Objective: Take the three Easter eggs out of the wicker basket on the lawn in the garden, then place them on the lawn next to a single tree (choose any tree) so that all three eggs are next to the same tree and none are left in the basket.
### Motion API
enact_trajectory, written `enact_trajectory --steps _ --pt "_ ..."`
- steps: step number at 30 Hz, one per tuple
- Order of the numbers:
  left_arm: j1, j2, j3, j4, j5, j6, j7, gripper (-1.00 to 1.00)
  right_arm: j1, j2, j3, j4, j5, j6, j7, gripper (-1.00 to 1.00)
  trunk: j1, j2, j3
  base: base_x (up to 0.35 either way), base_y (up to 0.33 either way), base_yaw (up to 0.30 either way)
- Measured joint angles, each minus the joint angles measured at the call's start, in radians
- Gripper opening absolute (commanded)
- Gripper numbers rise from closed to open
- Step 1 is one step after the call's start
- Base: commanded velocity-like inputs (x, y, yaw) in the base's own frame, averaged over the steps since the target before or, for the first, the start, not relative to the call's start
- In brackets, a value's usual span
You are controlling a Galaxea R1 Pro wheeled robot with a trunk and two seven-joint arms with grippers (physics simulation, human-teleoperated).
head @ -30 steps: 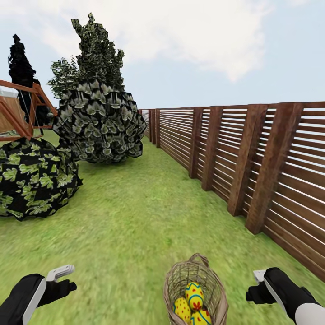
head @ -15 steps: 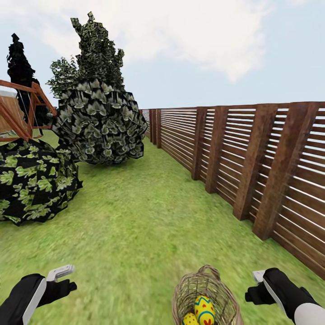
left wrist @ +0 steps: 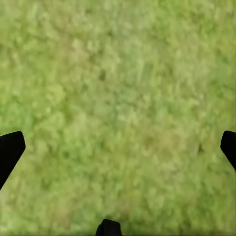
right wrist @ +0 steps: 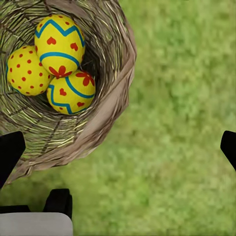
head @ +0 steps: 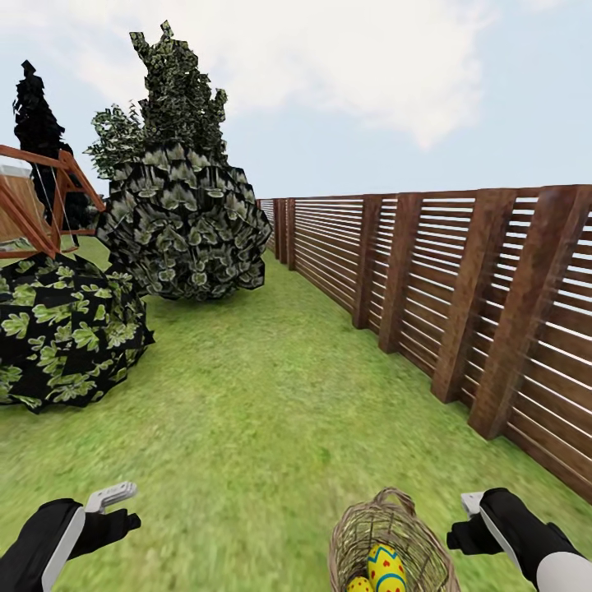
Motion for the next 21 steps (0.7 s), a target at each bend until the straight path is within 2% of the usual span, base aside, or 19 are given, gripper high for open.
enact_trajectory --steps 9,15,21 --pt "0.000 -0.001 0.000 0.001 0.000 0.000 -0.001 1.00 0.000 -0.003 -0.002 -0.003 -0.002 -0.001 0.000 1.00 0.000 0.000 0.000 0.000 0.000 0.000" --pt "0.000 -0.021 -0.001 0.002 -0.003 0.000 0.000 1.00 0.000 -0.010 -0.009 -0.007 -0.011 -0.010 0.002 1.00 0.000 0.000 0.000 0.000 0.000 0.000" --pt "0.000 -0.051 -0.001 0.006 -0.005 -0.031 0.003 1.00 0.000 -0.015 -0.086 -0.025 -0.011 -0.016 0.003 1.00 0.000 0.000 0.000 0.000 0.000 0.000"
